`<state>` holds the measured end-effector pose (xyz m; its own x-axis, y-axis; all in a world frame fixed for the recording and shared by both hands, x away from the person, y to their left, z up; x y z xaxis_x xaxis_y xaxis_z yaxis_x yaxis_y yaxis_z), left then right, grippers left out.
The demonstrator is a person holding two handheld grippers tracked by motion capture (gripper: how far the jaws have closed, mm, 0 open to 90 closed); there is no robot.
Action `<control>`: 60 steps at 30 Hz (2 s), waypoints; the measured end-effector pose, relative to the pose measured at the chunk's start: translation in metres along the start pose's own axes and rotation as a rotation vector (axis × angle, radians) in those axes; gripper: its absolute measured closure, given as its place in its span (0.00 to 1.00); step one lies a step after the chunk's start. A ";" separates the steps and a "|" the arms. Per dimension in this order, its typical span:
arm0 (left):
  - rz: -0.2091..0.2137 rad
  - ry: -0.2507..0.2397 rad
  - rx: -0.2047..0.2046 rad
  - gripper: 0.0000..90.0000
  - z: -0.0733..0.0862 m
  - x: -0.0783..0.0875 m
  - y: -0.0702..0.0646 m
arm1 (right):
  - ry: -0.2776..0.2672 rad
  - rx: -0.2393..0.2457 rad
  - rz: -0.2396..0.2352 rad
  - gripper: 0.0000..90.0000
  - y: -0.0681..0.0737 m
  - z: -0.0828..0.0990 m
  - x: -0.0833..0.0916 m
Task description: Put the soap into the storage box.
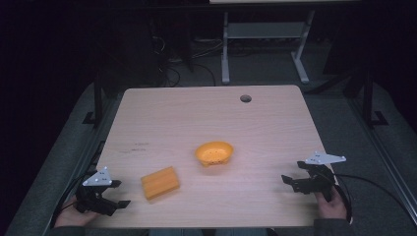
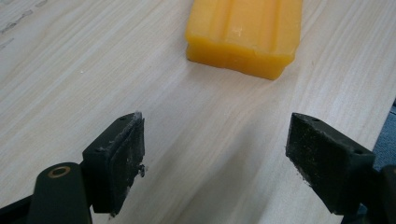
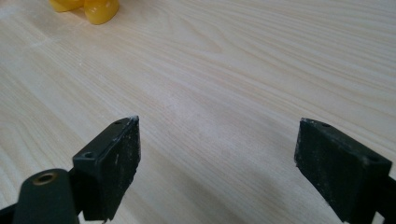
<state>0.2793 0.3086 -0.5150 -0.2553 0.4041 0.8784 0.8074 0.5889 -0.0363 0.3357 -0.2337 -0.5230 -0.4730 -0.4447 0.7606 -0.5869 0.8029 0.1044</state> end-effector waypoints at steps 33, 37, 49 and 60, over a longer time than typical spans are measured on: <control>-0.009 -0.014 -0.085 0.20 -0.025 0.000 -0.017 | 0.000 -0.002 -0.001 0.15 -0.002 0.000 -0.001; -0.009 -0.012 -0.102 0.20 -0.030 -0.001 -0.019 | 0.001 -0.002 -0.001 0.15 -0.003 0.000 -0.001; -0.007 -0.004 -0.127 0.20 -0.043 -0.006 -0.022 | 0.003 0.009 -0.003 0.15 -0.001 -0.001 0.000; -0.002 0.002 -0.166 0.20 -0.055 -0.009 -0.023 | 0.004 0.014 0.000 0.15 0.000 -0.001 0.000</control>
<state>0.2924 0.2528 -0.4962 -0.2560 0.4014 0.8794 0.8837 0.4658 0.0446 0.3367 -0.2337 -0.5219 -0.4707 -0.4430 0.7630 -0.5959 0.7974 0.0954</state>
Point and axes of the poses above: each handheld gripper's, and its own axes: x roughly backward along the jaws, z roughly out of its underside, y roughly to its left, the point moved 10 cm from there along -x, roughly forward along the jaws, and after that the axes turned 9 degrees about y, right-handed, at the moved point
